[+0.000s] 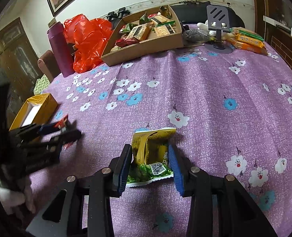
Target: Organize snacks
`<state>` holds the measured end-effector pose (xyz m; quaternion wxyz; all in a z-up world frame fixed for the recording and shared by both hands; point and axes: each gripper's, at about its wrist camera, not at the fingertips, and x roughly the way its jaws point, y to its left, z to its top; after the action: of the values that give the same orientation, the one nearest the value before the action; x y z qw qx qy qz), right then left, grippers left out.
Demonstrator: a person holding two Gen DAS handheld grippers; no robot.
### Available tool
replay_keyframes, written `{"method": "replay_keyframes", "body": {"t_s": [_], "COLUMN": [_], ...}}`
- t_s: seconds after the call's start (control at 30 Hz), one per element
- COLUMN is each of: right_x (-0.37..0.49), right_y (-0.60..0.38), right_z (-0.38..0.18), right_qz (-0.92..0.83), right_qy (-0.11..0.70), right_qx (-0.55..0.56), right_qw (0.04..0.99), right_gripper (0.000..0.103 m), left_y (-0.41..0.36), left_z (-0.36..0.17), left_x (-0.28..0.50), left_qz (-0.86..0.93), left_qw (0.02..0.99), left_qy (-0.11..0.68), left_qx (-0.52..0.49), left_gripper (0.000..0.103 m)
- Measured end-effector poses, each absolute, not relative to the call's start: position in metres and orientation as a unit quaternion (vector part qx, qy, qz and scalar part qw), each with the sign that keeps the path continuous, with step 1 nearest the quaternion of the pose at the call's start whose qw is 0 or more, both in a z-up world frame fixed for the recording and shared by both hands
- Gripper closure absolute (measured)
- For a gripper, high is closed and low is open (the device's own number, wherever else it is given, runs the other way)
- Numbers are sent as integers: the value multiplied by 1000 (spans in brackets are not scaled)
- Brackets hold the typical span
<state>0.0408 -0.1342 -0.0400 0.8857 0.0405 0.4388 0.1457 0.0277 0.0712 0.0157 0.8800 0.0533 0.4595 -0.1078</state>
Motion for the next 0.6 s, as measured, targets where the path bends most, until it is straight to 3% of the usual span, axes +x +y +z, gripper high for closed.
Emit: {"method": "replay_keyframes", "body": {"t_s": [0.4,0.6], "right_x": [38,34], "right_y": [-132,-123], "right_z": [-40,-41], "right_qz": [141,138], "right_qy": [435,430], "right_qx": [27,-1], "right_qw": [889,892], "right_gripper": [63,57], "left_y": [60,60], "left_z": [18,20], "left_x": [-20,-29], "left_qz": [-125,-126], "left_qw": [880,881], "left_qy": [457,456], "left_qx": [22,3], "left_gripper": [56,56]}}
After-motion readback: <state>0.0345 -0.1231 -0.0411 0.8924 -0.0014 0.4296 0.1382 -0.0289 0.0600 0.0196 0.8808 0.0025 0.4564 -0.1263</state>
